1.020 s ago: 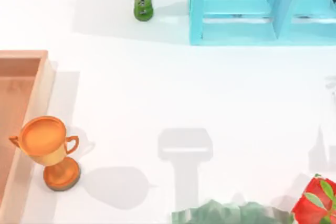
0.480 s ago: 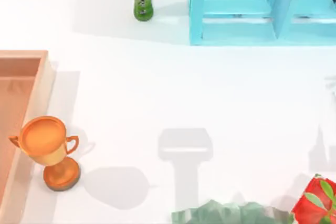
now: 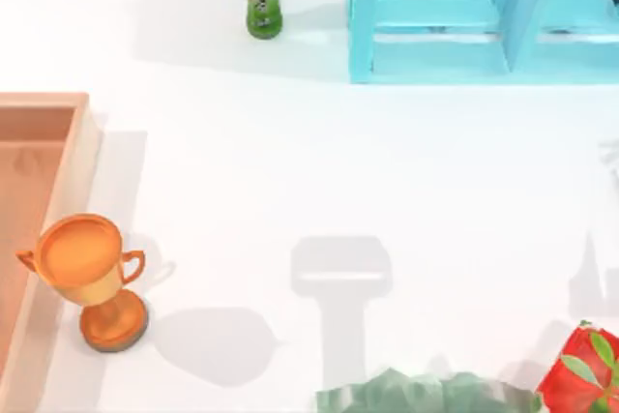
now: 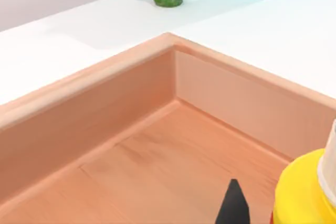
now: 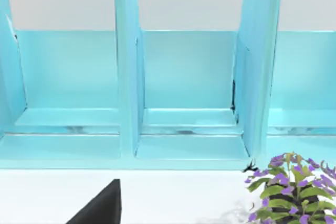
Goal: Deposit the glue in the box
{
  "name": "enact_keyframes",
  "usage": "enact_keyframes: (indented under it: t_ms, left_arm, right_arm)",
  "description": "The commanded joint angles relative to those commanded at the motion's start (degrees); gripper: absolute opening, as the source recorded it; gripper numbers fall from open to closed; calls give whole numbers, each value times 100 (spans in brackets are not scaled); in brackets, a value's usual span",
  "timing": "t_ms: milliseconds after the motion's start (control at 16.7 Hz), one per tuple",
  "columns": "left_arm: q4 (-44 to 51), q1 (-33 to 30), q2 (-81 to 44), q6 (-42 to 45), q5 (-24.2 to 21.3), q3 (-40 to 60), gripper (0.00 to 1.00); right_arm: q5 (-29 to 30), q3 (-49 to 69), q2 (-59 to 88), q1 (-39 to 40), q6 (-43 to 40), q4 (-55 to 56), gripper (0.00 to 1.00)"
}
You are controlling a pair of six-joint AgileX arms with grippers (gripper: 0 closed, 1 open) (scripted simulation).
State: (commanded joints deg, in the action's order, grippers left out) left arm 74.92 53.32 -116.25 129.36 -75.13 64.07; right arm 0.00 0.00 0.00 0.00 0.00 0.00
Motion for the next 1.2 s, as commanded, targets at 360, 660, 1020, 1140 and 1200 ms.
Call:
enact_keyframes:
  t_ms: [360, 660, 1020, 1140, 1200]
  left_arm:
    - [-2215, -440, 277, -1848, -160, -603, 0]
    - [-4155, -833, 519, -3509, -307, -1143, 0]
    - [-4690, -971, 596, -4039, -369, -1333, 0]
    - [-4690, -971, 596, -4039, -369, -1333, 0]
    - [-4690, -971, 596, -4039, -369, -1333, 8]
  right_arm:
    - [0, 0, 0, 0, 0, 0, 100]
    - [0, 0, 0, 0, 0, 0, 100]
    - [0, 0, 0, 0, 0, 0, 100]
    - [0, 0, 0, 0, 0, 0, 100]
    - [0, 0, 0, 0, 0, 0, 100]
